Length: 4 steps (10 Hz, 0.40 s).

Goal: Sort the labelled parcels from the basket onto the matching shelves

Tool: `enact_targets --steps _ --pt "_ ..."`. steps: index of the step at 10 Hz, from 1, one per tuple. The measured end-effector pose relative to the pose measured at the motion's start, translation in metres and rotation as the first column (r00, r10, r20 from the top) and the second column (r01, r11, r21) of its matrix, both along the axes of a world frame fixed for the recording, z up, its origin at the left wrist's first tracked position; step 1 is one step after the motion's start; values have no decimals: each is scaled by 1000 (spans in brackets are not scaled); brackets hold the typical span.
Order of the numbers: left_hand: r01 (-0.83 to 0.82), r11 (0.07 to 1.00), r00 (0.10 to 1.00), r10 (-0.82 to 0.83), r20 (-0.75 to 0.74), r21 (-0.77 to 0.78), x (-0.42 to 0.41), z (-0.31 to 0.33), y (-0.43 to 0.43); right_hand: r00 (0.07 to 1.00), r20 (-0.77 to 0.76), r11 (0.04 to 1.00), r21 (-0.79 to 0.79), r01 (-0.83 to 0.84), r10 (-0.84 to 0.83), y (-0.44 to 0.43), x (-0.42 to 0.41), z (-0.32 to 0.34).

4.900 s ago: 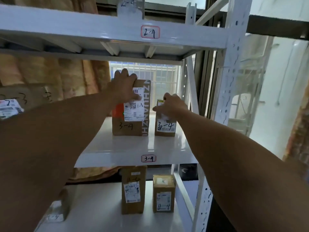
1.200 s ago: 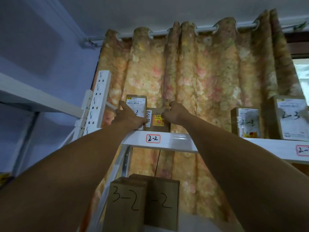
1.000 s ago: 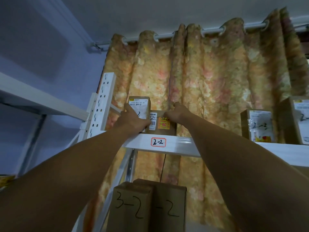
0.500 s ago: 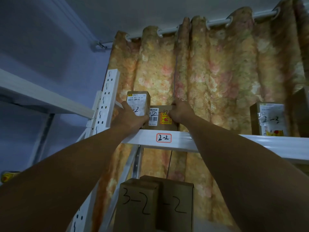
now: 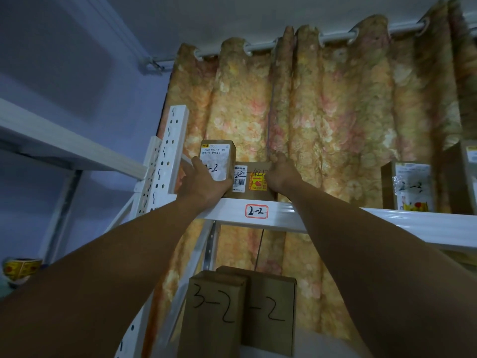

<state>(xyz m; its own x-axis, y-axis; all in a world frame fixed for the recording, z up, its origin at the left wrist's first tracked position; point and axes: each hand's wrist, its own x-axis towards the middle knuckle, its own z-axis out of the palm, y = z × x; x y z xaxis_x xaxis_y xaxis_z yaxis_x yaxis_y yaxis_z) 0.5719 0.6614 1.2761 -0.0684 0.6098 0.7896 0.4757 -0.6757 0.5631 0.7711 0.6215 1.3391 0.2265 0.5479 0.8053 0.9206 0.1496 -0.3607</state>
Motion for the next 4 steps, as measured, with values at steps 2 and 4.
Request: enact_targets --steps 2,4 --pt "-271 885 943 323 -79 380 5 -21 -16 969 151 980 2 199 -197 -47 -1 -23" --pt "-104 848 918 284 -278 520 31 -31 -77 894 249 920 -28 390 -372 -118 11 -66"
